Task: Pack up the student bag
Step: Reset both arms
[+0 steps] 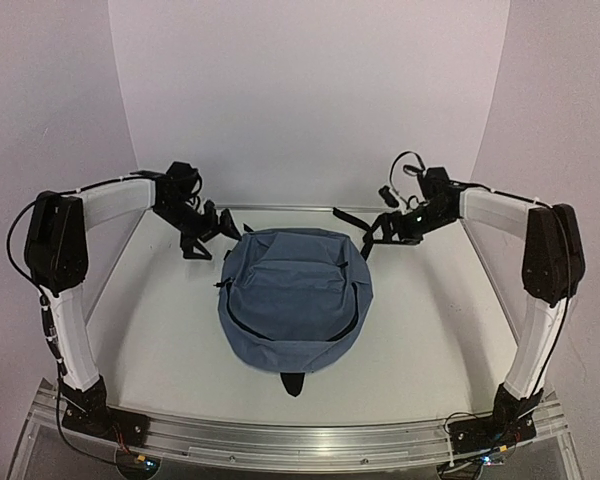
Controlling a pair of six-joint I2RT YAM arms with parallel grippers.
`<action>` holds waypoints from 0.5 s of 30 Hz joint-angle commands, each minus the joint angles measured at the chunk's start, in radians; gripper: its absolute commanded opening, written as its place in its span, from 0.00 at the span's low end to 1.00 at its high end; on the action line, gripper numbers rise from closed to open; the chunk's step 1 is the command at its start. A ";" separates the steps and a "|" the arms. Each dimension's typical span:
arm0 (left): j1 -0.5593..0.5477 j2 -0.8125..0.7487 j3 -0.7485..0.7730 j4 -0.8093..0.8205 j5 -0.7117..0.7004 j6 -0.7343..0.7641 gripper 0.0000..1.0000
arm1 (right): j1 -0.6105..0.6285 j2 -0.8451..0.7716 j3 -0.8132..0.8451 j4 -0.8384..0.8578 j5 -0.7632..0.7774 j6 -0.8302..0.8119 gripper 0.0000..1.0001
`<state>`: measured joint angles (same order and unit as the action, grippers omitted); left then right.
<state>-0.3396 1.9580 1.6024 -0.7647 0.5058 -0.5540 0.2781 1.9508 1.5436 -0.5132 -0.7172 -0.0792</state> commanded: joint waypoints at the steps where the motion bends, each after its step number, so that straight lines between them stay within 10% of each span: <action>1: 0.050 -0.109 0.175 -0.150 -0.062 0.097 1.00 | -0.037 -0.127 0.144 -0.070 0.039 -0.074 0.98; 7: 0.195 -0.242 0.147 -0.141 -0.068 0.079 1.00 | -0.083 -0.197 0.159 -0.067 0.122 -0.095 0.98; 15: 0.344 -0.501 -0.276 -0.050 -0.111 0.025 1.00 | -0.220 -0.224 -0.076 -0.029 0.154 -0.085 0.98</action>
<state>-0.0139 1.5713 1.5197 -0.8317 0.4279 -0.5019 0.1334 1.7253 1.5858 -0.5367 -0.5939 -0.1642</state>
